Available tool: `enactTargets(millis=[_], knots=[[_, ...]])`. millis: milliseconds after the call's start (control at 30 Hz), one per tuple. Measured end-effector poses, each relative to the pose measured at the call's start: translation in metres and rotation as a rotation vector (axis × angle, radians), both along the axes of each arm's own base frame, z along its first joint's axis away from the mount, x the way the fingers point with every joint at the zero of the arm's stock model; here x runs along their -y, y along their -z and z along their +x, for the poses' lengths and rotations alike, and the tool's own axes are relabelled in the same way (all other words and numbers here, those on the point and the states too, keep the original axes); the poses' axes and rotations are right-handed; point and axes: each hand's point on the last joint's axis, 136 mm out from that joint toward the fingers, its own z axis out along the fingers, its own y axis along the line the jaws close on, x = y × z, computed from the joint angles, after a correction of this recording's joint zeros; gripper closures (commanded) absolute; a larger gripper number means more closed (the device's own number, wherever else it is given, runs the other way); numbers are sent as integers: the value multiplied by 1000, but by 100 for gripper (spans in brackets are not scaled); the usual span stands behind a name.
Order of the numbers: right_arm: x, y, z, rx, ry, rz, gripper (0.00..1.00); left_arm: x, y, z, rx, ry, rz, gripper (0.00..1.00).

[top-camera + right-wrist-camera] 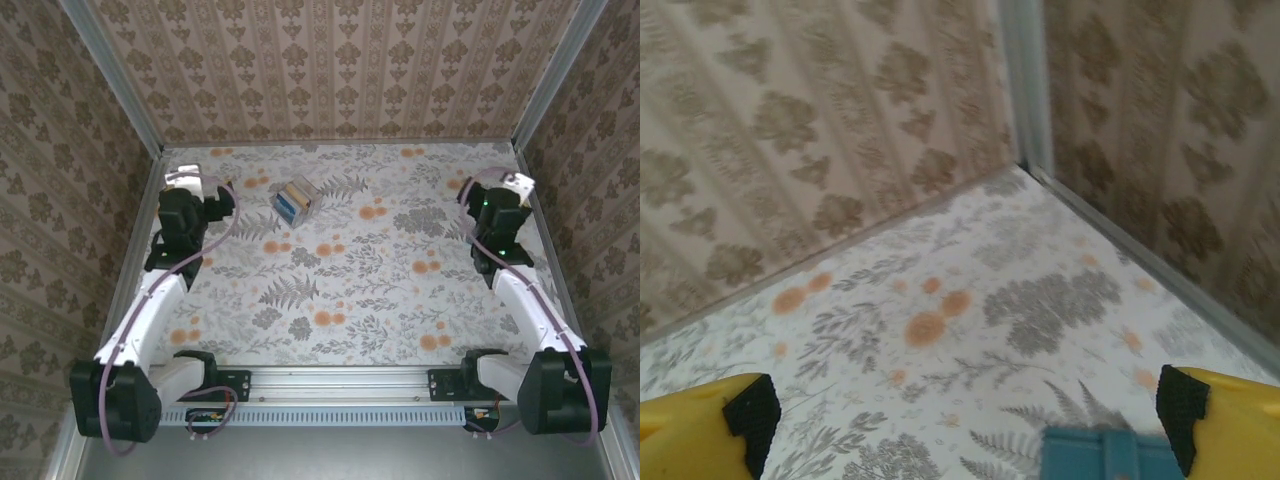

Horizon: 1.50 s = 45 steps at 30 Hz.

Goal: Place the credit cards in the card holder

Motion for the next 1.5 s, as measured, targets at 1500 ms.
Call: enactTargets(millis=[1500], knots=[[-54,174,-14,-708,-181,453,21,161,154,-99,-641,487,-233,1]])
